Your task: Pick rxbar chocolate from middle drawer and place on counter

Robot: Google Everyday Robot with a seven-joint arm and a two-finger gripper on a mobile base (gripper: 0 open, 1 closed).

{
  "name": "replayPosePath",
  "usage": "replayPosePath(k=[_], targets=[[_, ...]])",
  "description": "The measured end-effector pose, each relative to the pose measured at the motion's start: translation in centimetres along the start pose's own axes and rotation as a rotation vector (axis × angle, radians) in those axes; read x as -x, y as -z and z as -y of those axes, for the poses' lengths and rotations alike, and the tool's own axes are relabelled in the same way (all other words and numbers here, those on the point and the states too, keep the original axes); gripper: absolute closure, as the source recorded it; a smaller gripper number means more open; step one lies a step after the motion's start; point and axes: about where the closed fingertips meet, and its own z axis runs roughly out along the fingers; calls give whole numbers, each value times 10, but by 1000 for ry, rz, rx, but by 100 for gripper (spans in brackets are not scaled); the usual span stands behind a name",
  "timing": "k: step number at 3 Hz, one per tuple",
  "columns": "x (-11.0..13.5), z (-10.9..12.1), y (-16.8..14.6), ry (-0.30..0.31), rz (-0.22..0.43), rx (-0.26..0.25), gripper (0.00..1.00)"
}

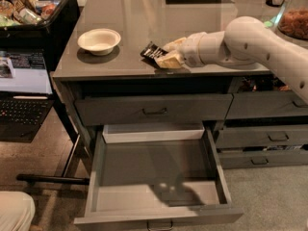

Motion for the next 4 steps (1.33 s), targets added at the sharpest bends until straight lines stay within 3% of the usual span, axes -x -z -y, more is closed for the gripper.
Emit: replayPosePath(k=[1, 4], targets=[[-4, 6, -8, -27, -27, -27, 84], [-8, 8, -13, -42, -44, -33, 14]])
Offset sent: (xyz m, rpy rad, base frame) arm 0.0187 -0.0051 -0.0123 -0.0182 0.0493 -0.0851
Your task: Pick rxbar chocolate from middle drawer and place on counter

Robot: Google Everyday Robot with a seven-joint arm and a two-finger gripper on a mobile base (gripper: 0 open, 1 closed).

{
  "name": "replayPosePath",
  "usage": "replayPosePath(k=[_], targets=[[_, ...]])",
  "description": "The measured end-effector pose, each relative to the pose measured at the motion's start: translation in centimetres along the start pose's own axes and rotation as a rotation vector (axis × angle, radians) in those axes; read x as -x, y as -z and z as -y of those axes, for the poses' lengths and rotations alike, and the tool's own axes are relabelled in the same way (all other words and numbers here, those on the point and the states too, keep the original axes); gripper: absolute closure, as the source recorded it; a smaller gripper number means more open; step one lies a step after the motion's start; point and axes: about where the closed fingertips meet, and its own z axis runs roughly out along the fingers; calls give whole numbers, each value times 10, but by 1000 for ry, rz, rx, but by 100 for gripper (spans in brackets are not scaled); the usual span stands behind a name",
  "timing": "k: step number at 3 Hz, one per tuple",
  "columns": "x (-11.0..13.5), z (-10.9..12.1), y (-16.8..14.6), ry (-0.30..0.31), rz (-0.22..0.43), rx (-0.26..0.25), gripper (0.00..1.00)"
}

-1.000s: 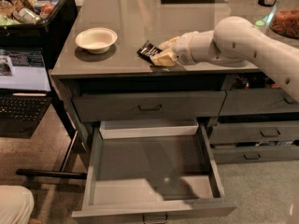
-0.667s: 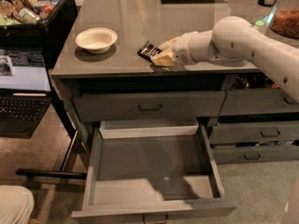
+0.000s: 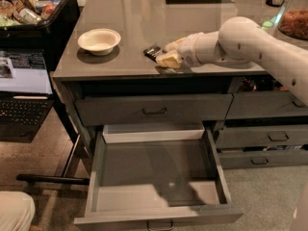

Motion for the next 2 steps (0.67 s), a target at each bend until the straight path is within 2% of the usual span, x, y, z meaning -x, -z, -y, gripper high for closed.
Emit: replayPosePath(k=[1, 2], targets=[[0, 0, 0, 0, 0, 0, 0], [0, 0, 0, 0, 0, 0, 0]])
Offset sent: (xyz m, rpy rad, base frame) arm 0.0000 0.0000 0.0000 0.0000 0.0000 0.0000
